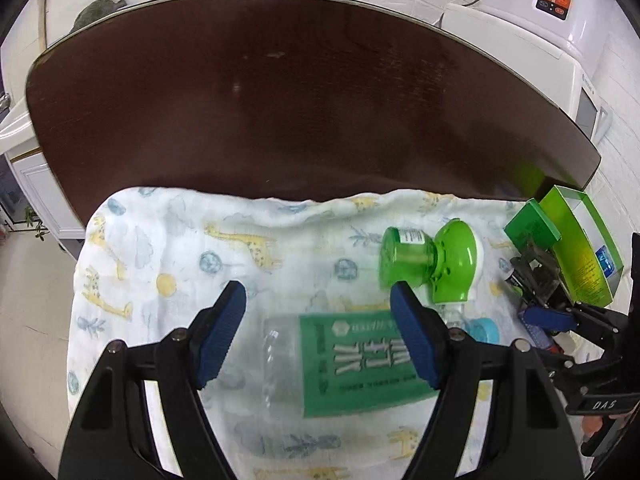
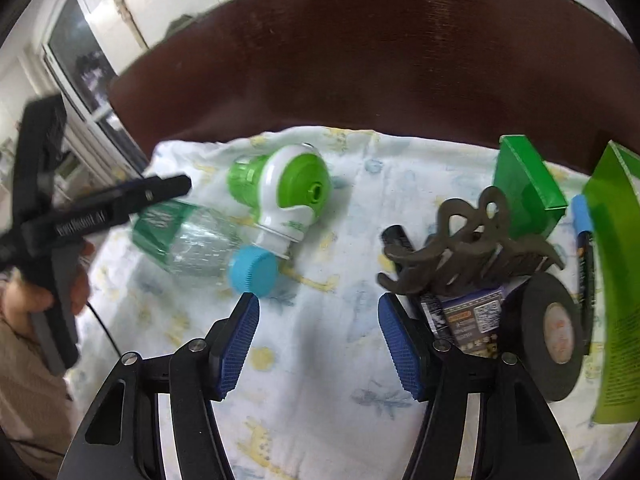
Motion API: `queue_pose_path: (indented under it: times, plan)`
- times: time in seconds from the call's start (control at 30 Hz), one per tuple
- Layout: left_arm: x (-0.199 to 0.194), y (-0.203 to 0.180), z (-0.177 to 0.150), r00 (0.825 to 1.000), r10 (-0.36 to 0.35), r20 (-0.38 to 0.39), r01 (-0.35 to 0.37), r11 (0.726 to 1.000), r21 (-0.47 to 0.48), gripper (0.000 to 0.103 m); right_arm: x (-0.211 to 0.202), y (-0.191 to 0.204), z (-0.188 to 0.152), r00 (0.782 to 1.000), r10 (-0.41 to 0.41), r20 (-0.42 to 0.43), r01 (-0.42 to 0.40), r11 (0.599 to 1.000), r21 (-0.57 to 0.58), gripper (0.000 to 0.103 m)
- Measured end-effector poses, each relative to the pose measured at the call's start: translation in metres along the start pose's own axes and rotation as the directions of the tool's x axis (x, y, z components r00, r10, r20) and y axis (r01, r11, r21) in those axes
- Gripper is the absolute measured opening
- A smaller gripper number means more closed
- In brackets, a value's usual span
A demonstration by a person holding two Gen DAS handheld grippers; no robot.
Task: Organize rigid objects
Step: 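Move the left tool back and grasp the green soda water bottle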
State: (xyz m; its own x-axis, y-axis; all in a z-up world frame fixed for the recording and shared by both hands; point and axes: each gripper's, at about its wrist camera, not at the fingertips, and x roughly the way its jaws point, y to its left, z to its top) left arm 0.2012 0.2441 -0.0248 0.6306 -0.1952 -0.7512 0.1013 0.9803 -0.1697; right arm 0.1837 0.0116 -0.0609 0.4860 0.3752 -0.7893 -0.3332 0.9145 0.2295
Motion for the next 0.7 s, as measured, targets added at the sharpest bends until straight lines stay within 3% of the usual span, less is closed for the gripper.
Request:
queue_pose_path:
  times: [0.1, 0.2, 0.37, 0.7]
  plan:
    - [-0.015, 0.015, -0.013, 1.0, -0.016, 0.014, 0.017, 0.998, -0.06, 0.074, 0.002, 0.001, 0.003, 0.995, 0.094, 0.018, -0.094, 0.995, 0.032, 0.064]
    - [-0.016, 0.017, -0.021, 0.999, -0.047, -0.002, 0.047, 0.997, -0.055, 0.074, 0.015, 0.012, 0.006, 0.991, 0.132, 0.024, -0.133, 0.989, 0.071, 0.064]
    - [-0.008, 0.011, -0.026, 0.988, -0.151, -0.019, 0.15, 0.988, -0.045, 0.075, 0.029, 0.028, 0.01, 0.98, 0.199, 0.001, -0.198, 0.972, 0.126, 0.049]
    - [-0.017, -0.01, -0.029, 0.995, -0.102, 0.008, 0.102, 0.995, -0.006, 0.073, 0.02, 0.038, 0.012, 0.988, 0.154, 0.025, -0.155, 0.985, 0.07, 0.048]
